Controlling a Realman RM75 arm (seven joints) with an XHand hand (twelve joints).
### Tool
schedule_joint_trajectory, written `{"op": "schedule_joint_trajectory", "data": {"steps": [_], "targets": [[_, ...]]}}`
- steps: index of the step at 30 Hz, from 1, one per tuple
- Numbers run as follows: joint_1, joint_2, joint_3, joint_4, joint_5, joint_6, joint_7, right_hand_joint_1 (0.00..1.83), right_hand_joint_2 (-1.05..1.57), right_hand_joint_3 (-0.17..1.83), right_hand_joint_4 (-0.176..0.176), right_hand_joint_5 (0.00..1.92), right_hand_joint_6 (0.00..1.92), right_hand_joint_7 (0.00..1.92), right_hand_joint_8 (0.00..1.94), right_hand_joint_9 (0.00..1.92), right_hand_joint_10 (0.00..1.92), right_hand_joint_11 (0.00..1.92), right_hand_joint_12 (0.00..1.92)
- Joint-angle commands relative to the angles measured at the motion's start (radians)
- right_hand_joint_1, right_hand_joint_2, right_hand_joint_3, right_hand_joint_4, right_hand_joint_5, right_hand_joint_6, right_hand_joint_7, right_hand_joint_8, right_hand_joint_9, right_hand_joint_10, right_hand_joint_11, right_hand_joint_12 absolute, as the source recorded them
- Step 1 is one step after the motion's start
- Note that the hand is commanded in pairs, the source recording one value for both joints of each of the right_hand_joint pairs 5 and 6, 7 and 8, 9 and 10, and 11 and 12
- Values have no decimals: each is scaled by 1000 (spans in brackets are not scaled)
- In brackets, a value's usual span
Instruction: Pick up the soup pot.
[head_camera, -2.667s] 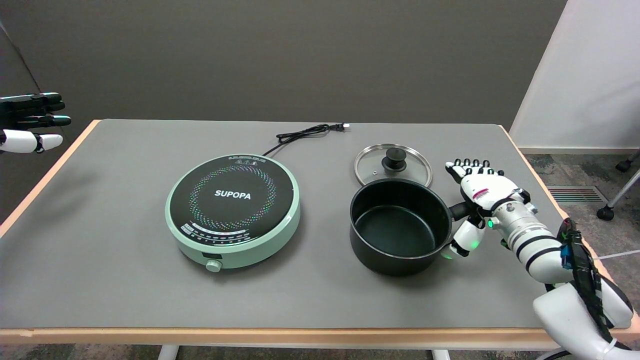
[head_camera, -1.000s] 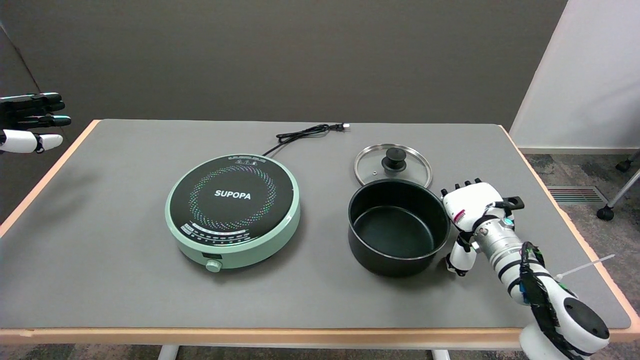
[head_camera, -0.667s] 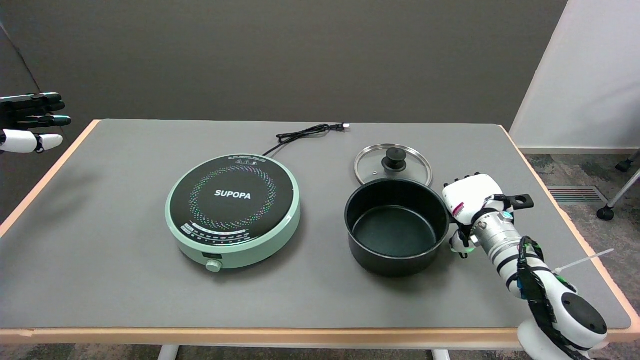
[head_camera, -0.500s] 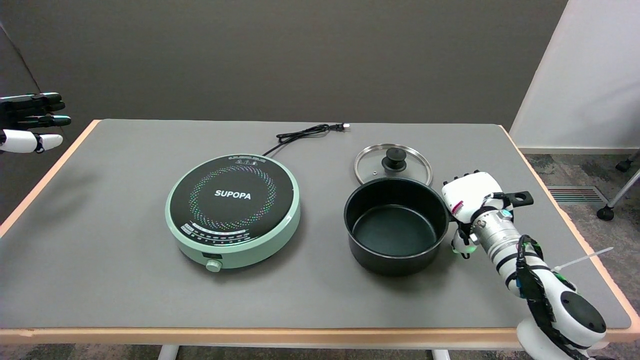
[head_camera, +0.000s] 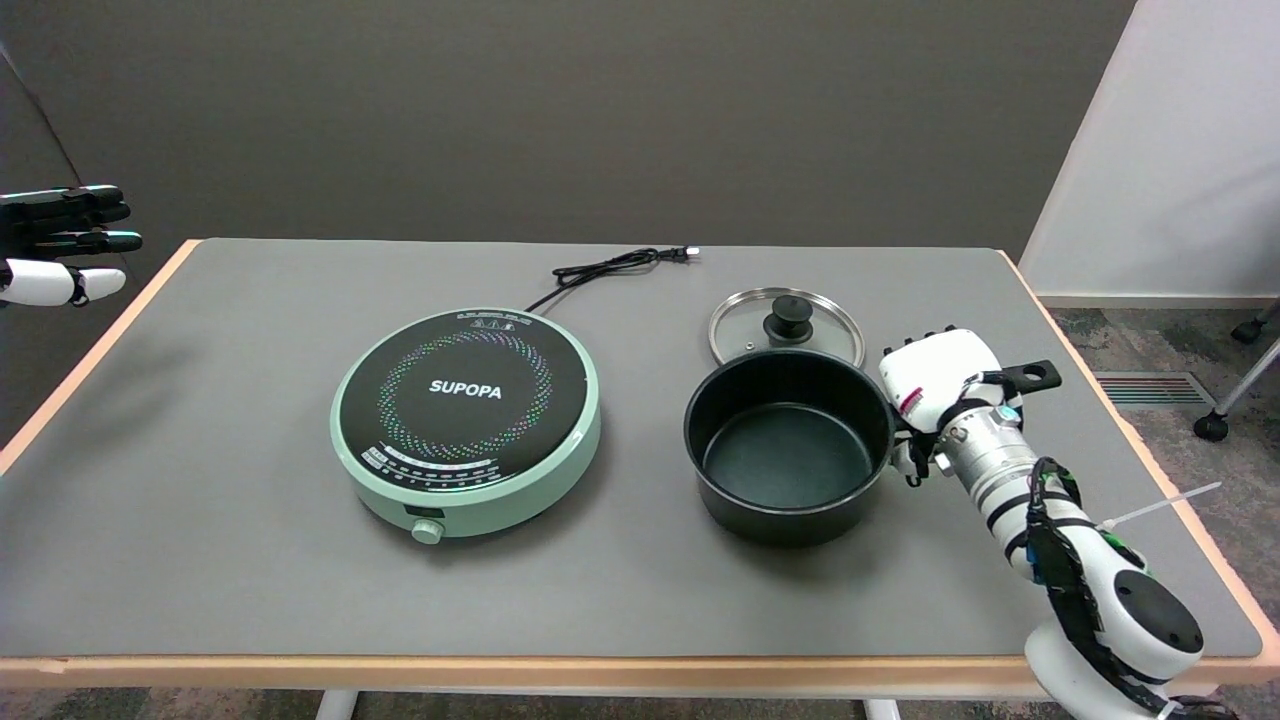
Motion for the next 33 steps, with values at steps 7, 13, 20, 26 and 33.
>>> {"op": "schedule_joint_trajectory", "data": {"steps": [7, 13, 20, 26, 33], "targets": [[70, 5, -14, -56, -8, 7, 221, 664, 1216, 654, -82, 1733, 1733, 1733, 1733, 1733, 1733, 1733, 1733], [96, 6, -31, -65, -10, 7, 256, 789, 1268, 597, -90, 1700, 1700, 1700, 1700, 1700, 1700, 1700, 1700], [112, 15, -15, -21, -11, 18, 287, 834, 1228, 780, -92, 1688, 1688, 1688, 1688, 1688, 1688, 1688, 1688], [179, 46, -32, 6, 0, 40, 294, 853, 1205, 885, -92, 1685, 1685, 1685, 1685, 1685, 1685, 1685, 1685], [322, 73, -108, -26, 40, 44, 294, 872, 1187, 956, -91, 1696, 1696, 1696, 1696, 1696, 1696, 1696, 1696]]}}
